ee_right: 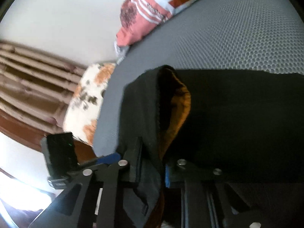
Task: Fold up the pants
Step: 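Close the right tool on the orange-lined folded edge and hold it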
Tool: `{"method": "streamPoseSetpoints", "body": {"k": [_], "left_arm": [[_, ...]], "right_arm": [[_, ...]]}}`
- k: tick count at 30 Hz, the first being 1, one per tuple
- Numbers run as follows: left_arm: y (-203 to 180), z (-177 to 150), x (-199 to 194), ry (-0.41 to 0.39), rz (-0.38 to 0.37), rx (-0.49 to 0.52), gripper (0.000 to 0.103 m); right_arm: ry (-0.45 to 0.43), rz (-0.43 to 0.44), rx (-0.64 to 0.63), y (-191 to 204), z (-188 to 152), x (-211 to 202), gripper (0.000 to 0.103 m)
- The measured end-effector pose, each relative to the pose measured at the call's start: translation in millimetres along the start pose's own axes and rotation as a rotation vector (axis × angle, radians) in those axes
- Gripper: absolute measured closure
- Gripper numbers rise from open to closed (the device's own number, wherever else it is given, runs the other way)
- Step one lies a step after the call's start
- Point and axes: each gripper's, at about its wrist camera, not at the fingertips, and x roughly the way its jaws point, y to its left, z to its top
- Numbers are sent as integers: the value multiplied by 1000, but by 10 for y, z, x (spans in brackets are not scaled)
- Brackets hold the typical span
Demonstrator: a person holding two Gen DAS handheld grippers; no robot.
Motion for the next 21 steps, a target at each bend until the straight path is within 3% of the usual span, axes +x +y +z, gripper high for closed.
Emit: {"method": "streamPoseSetpoints", "body": {"k": [4,5,7,10,15,18,21], "left_arm": [[-435,49,-173,-62,51,135,44],[-509,49,-172,-69,50,151,37],[-633,48,-111,-70,24,166,32],[-721,30,165,-7,29,177,32],[-748,-81,572,86,37,180,32],[-769,-128,719,116,69,198,32],[-803,-122,741,123,91,214,32]], "right_arm": [[-64,41,8,99,20,-420,88],[-82,46,16,93,23,-552,88],[-125,41,34,2,22,-876,88],[-164,-26,64,-247,-6,-1211,88],[-185,-70,250,-1041,-172,-1529,88],[-193,-36,299,-1230,-218,-1527,88],[-190,-32,269,-1191,-172,-1549,88]]}}
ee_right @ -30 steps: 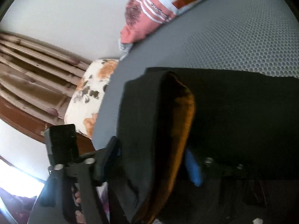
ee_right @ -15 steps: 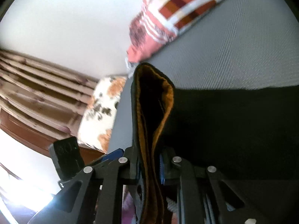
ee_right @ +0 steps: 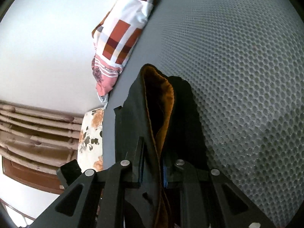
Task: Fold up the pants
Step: 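Close the right tool on the orange-lined folded edge and hold it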
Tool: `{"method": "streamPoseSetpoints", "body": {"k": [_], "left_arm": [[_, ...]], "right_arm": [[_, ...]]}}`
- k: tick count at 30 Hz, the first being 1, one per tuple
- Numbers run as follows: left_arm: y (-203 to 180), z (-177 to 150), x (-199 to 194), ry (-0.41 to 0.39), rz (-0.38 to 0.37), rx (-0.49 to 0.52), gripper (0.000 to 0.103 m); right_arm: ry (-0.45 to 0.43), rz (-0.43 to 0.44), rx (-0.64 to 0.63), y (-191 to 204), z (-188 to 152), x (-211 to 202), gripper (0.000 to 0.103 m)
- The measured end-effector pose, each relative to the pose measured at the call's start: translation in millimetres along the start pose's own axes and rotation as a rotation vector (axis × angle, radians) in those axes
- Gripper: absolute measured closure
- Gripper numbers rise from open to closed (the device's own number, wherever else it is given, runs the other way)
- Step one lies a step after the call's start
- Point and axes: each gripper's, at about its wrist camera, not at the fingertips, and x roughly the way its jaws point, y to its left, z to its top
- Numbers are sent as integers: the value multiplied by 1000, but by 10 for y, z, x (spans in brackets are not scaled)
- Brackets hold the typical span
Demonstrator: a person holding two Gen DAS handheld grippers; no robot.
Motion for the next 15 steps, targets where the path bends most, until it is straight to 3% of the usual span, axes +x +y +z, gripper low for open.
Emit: {"method": "streamPoseSetpoints", "body": {"k": [6,15], "left_arm": [[-40,52,-19,-8,3,-1,32],[-76,8,206,44,25,19,32]], "right_arm": [[22,-5,-19,89,27,-41,88],[11,30,31,-209,31,-56,88]]}}
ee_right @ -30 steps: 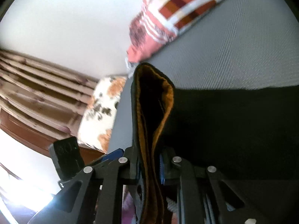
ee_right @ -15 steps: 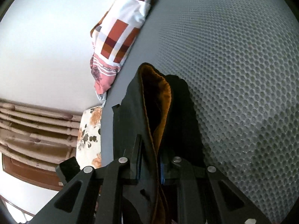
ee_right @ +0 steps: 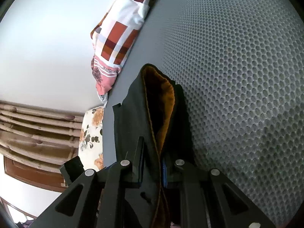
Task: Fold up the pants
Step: 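Close the right tool on the orange-lined folded edge and hold it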
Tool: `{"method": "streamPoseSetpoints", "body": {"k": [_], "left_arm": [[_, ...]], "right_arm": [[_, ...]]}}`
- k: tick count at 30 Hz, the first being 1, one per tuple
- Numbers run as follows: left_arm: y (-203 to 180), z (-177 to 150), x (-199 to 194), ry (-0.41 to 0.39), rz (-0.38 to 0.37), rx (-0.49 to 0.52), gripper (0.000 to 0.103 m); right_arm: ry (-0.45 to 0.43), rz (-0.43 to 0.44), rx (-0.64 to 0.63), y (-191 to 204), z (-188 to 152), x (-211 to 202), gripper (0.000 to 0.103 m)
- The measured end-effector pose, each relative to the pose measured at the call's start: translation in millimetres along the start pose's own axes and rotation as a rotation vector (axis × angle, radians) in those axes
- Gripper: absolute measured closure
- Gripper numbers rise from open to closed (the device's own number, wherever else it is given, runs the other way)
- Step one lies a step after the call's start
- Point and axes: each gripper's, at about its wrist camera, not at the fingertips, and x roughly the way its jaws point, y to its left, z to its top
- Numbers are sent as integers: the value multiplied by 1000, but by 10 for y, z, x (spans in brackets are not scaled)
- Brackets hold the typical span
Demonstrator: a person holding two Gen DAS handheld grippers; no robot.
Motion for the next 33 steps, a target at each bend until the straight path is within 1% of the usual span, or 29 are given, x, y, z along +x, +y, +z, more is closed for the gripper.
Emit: {"method": "streamPoseSetpoints", "body": {"k": [1,3,5,6,8,10,12,17,19,20,21,24,25,27,28,29,30,33], "left_arm": [[1,-2,9,2,-1,1,32],[14,-3,34,9,-5,1,32],[26,1,50,14,-4,0,32],[23,10,56,12,-7,-2,32],[36,7,71,11,-15,0,30],[84,-38,59,7,-27,3,29],[111,-51,57,-4,-44,-8,27],[222,-88,1,-21,-76,-41,26],[257,-101,-29,-20,-61,-36,26],[274,-105,-40,-21,-58,-36,26],[302,-111,-59,-23,-62,-41,26],[328,-118,-76,-25,-71,-57,26],[331,-122,-85,-26,-70,-61,26],[337,-131,-100,-23,-61,-58,26],[333,-130,-106,-20,-56,-54,26],[325,-127,-104,-20,-54,-52,26],[322,-133,-105,-20,-52,-49,26],[301,-144,-94,-22,-50,-34,26]], "right_arm": [[3,17,8,-43,-21,-16,86],[-7,26,31,-105,-29,-65,80],[-49,35,44,-110,-29,-185,77],[-84,19,25,-76,-56,-332,77],[-104,25,-9,11,-155,-541,77],[-105,34,-21,76,-292,-667,77],[-94,-19,-37,103,-450,-735,77],[-67,-41,-43,129,-639,-647,77],[-65,-58,-85,234,-709,-607,81],[-61,-76,-105,287,-742,-598,88],[-61,-96,-113,331,-759,-596,93],[-74,-114,-111,426,-784,-640,96],[-77,-108,-113,470,-787,-646,96],[-79,-70,-112,571,-826,-678,97],[-78,-84,-117,602,-849,-681,97],[-75,-117,-127,609,-874,-664,97],[-67,-158,-122,543,-904,-640,97],[-62,-190,-36,180,-923,-641,97]]}}
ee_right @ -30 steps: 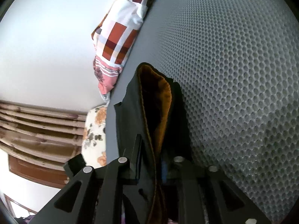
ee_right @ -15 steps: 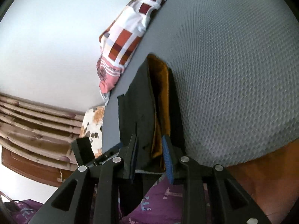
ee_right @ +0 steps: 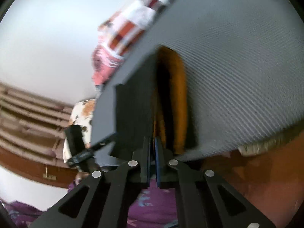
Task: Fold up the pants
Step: 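Close the right tool on the orange-lined folded edge and hold it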
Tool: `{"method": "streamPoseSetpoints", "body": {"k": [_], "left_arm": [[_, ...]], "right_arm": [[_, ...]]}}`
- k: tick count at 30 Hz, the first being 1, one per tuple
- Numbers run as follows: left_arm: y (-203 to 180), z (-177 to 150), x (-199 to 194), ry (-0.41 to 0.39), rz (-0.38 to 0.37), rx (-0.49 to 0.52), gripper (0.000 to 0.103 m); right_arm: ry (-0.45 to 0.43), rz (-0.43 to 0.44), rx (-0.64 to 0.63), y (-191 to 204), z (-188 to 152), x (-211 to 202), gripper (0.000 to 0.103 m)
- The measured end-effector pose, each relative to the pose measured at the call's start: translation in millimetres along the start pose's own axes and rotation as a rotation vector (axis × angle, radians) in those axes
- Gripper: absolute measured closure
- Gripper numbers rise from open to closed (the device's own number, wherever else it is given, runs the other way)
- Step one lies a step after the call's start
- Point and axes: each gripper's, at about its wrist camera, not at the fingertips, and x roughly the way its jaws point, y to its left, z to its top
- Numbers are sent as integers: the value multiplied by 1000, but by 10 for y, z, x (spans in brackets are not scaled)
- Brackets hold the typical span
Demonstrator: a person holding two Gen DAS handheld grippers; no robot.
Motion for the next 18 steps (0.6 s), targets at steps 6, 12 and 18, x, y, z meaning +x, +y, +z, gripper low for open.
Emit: {"method": "streamPoseSetpoints", "body": {"k": [6,12,18], "left_arm": [[-159,51,104,14,44,61,22],[-270,56,175,19,87,106,16],[-281,78,215,13,77,105,12]], "right_arm": [[3,25,11,-61,-19,41,97],[-71,2,-56,53,103,-143,87],[-75,-17,-55,87,377,37,41]]}}
